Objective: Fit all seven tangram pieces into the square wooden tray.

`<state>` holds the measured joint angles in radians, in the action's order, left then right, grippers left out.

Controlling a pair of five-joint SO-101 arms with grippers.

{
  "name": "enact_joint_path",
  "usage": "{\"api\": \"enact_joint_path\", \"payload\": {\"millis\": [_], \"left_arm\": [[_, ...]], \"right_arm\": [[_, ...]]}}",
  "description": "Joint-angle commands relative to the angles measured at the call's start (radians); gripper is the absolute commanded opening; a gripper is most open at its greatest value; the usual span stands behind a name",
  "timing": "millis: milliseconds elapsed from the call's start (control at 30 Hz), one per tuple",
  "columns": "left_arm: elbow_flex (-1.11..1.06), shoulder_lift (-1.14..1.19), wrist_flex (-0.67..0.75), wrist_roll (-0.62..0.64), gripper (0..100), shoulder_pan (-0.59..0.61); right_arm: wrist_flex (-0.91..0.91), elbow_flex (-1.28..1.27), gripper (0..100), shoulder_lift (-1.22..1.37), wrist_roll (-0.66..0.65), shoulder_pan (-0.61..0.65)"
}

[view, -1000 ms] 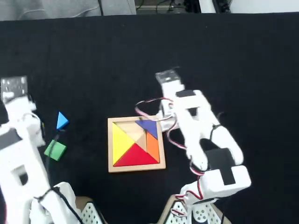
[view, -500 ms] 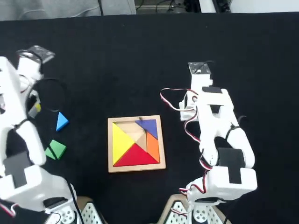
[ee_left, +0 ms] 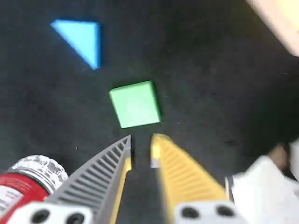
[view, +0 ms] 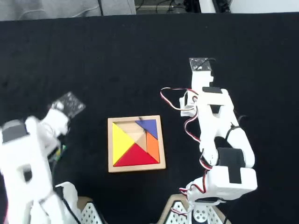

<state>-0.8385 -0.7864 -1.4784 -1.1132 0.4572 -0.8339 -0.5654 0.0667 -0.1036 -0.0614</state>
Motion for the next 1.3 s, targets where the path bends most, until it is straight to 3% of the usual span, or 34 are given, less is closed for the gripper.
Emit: {"api": "enact_joint_path", "payload": {"millis": [0,233,400,833,1000,1167,1267], "left_arm": [[-0.202,-0.18,0.083,0.061,19,0.058],[-0.14,0.035,0.141,0.218,21,0.038],[-0.051,0.239,0.311,0.476,37,0.125],[0.007,0.586,0.485,0.232,36,0.162],[0.001,0.612,0.614,0.222,36,0.163],[0.002,0.669,0.623,0.222,35,0.154],[0.013,0.735,0.623,0.221,29,0.116]], "right_arm": [[0.014,0.004,1.1,-0.002,-0.005,-0.005],[0.012,-0.001,1.1,-0.002,-0.008,0.026],[0.012,-0.01,1.1,-0.002,-0.008,0.028],[0.014,-0.012,1.1,-0.004,-0.009,0.032],[0.015,-0.012,1.1,-0.004,-0.009,0.032],[0.015,-0.012,1.1,-0.004,-0.009,0.032],[0.015,-0.012,1.1,-0.004,-0.009,0.029]]}}
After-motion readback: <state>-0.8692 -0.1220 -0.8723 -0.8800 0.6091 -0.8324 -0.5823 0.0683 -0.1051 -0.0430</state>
